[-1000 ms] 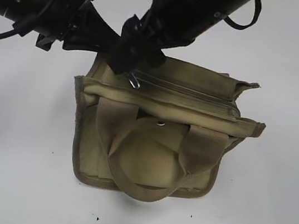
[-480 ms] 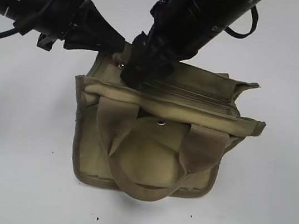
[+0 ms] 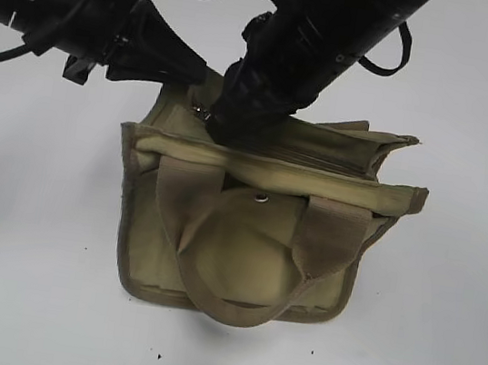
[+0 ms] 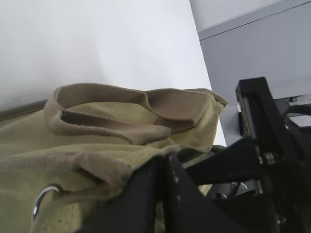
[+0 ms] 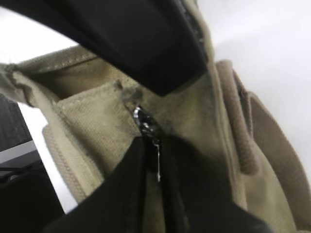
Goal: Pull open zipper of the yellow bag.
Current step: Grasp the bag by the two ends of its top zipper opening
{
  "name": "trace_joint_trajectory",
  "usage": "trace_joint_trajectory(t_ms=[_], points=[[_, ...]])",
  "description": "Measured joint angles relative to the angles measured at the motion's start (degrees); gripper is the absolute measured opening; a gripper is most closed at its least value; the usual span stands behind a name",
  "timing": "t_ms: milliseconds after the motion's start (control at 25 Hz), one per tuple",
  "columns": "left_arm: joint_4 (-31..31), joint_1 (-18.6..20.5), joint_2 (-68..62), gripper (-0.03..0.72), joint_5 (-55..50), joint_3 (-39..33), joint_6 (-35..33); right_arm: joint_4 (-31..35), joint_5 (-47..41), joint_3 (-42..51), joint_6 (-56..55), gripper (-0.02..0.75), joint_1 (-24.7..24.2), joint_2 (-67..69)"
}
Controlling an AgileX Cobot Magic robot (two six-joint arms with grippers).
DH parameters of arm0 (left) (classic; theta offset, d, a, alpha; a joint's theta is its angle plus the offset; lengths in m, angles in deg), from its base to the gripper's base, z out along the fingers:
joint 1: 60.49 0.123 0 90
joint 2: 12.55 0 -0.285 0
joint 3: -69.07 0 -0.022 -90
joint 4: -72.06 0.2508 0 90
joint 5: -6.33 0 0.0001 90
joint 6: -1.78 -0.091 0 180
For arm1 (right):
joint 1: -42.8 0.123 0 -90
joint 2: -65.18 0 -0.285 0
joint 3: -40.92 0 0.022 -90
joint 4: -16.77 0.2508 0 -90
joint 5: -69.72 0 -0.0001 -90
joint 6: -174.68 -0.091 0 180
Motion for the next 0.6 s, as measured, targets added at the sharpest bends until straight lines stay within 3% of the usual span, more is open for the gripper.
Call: trace_joint_trajectory(t_ms=[120,320,600], points=[[-0.26,0.00,0.00,0.007,-0.46,0.00,0.00,0.43,-1.89,0.00,-0.29,0.002,0.00,0.00],[-0.52,-0.05,0.00,0.007,-1.45,0.00,0.00,-1.15,-5.19,-0.33,-2.56,0.002,-0.05,0.00],[-1.53,-0.17,0.00,0.007,-1.59,0.00,0.00,-8.17,-10.05,-0.37,-8.69,0.002,-0.90,-2.65]])
